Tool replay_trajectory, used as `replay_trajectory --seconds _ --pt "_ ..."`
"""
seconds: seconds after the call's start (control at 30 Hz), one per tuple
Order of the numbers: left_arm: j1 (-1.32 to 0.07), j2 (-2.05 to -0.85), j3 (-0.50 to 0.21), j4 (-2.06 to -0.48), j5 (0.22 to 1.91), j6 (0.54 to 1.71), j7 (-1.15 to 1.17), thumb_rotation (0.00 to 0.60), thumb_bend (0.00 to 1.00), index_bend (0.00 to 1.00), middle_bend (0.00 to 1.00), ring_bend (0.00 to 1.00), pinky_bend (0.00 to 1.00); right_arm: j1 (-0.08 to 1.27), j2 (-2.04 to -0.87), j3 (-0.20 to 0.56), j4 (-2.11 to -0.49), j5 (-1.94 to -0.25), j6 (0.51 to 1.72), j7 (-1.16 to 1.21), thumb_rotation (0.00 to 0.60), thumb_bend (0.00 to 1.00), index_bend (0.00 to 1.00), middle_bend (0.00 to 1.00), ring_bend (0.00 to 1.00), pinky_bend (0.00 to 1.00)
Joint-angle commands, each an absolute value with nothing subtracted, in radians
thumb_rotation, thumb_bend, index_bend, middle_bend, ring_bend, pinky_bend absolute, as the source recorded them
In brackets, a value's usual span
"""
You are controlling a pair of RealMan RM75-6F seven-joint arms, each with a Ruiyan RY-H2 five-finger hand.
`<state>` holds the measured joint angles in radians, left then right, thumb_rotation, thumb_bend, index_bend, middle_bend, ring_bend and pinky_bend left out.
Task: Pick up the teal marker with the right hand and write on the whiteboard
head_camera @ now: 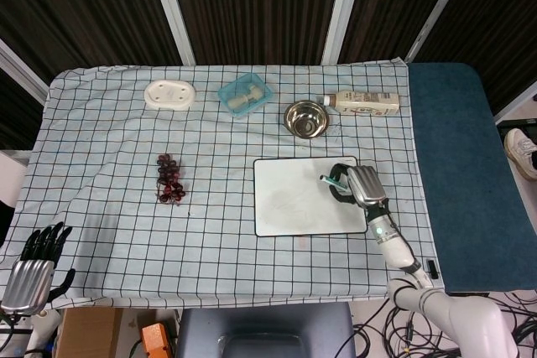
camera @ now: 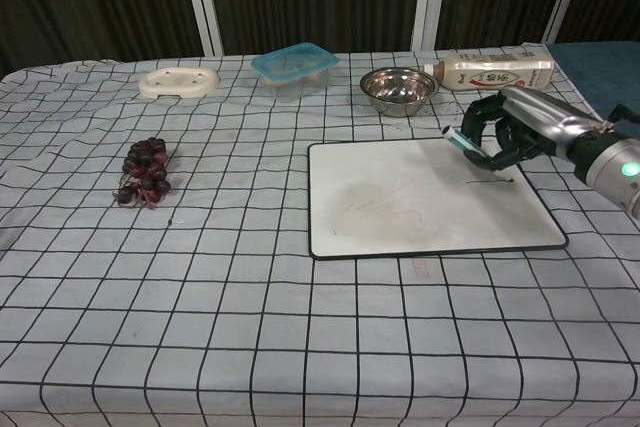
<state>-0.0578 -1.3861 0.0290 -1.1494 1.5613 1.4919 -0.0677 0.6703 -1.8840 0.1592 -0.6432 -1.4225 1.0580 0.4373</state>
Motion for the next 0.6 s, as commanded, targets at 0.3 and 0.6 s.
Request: replay_trajectory --seconds 0.3,0.6 --pt "-0.057 -1.387 0.029 -1.149 1.564 1.497 -0.073 0.6 0.39 0.0 0.0 0.0 0.06 0.663 -1.813 0.155 -0.798 -1.466 1.147 0.429 0.6 0.33 1.0 0.75 0.72 0.75" --pt "-0.054 -1.386 0.03 -1.15 1.563 1.498 -0.069 0.6 0.38 0.0 0.0 0.0 0.06 0.672 -1.856 0.137 -0.802 -1.472 1.122 0.365 0.6 0.33 1.0 0.76 0.72 0.76"
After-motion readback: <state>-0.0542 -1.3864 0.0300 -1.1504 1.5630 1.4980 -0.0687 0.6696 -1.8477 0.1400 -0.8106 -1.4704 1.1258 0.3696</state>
